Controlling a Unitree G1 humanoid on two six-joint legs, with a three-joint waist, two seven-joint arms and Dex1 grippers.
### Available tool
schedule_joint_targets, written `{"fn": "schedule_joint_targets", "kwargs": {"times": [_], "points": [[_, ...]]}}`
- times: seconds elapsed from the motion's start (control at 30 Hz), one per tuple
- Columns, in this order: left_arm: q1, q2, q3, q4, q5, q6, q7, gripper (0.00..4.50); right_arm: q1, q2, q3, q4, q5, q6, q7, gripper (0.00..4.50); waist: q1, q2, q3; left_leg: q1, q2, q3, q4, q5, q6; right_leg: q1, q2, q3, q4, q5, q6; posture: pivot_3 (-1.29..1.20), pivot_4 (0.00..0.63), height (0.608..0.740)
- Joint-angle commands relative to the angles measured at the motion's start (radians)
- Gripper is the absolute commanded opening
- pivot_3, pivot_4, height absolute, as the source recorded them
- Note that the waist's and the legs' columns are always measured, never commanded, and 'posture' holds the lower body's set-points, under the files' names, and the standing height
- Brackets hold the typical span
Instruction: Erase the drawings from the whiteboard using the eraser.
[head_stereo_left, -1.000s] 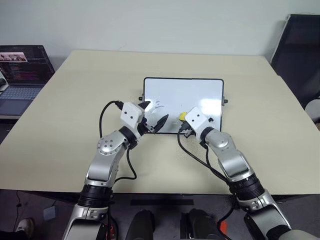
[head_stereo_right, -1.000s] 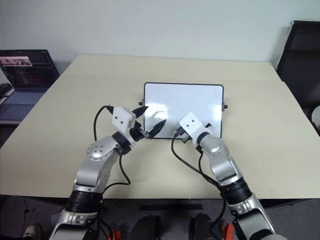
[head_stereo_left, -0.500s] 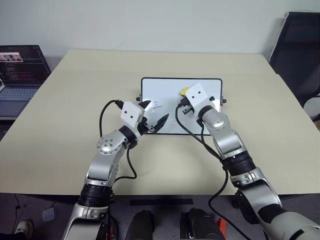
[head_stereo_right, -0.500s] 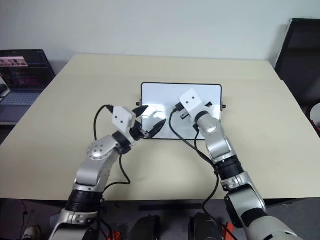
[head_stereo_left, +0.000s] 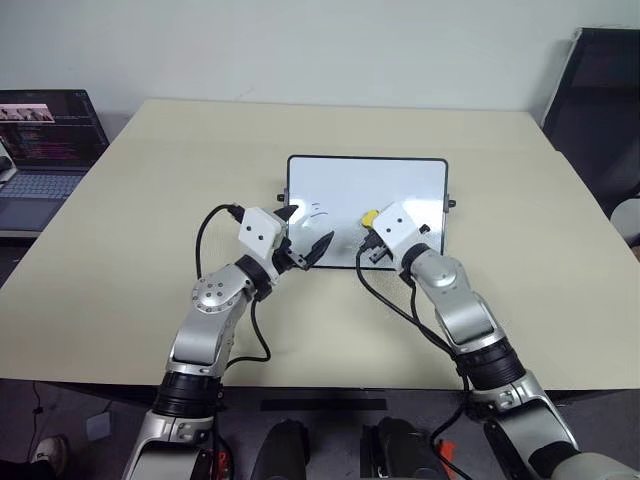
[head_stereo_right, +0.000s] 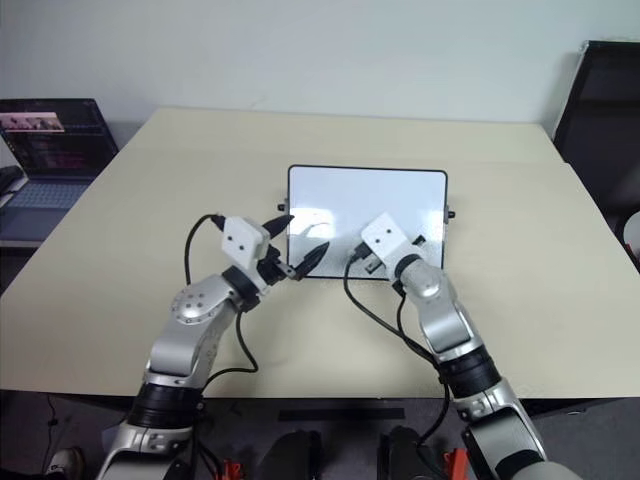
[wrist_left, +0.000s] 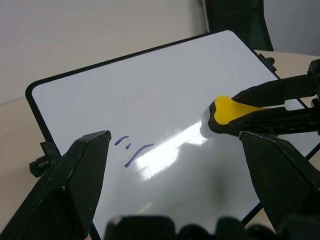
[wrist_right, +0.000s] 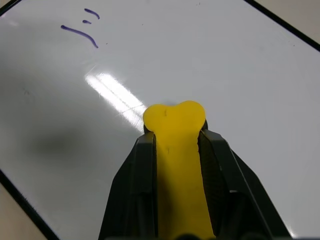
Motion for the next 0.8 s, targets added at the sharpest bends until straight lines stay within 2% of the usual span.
{"fn": "schedule_joint_targets", "kwargs": {"times": [0.03, 0.23, 0.53, 0.8], "points": [[-0.009, 0.004, 0.014, -0.029, -0.008, -0.013, -0.004, 4.50, 0.043, -0.028, -0.008, -0.016, -0.015, 0.049, 0.004, 0.87, 0.001, 0.000, 0.000, 0.000, 0.000, 0.000, 0.000, 0.000, 0.000, 0.000, 0.000, 0.000, 0.000, 0.000, 0.000, 0.00, 0.150, 0.740], [-0.015, 0.001, 0.007, -0.032, -0.010, -0.004, -0.006, 4.50, 0.094, -0.044, -0.073, -0.091, 0.022, 0.040, -0.011, 0.87, 0.003, 0.000, 0.000, 0.000, 0.000, 0.000, 0.000, 0.000, 0.000, 0.001, 0.000, 0.000, 0.000, 0.000, 0.000, 0.00, 0.150, 0.740], [0.004, -0.002, 0.002, -0.062, -0.016, 0.012, -0.005, 4.50, 0.155, -0.085, -0.206, -0.182, 0.087, -0.203, -0.058, 0.87, 0.001, 0.000, 0.000, -0.001, -0.001, 0.000, -0.001, 0.000, 0.000, -0.001, 0.000, 0.000, -0.001, 0.000, 0.000, 0.00, 0.150, 0.740], [0.016, -0.009, -0.007, -0.069, -0.017, 0.020, -0.013, 4.50, 0.290, -0.117, -0.161, -0.114, 0.026, -0.450, -0.109, 0.87, -0.002, 0.000, 0.001, -0.001, 0.000, 0.002, -0.001, 0.000, 0.000, -0.001, 0.000, 0.000, -0.001, -0.001, 0.001, 0.00, 0.150, 0.740]]}}
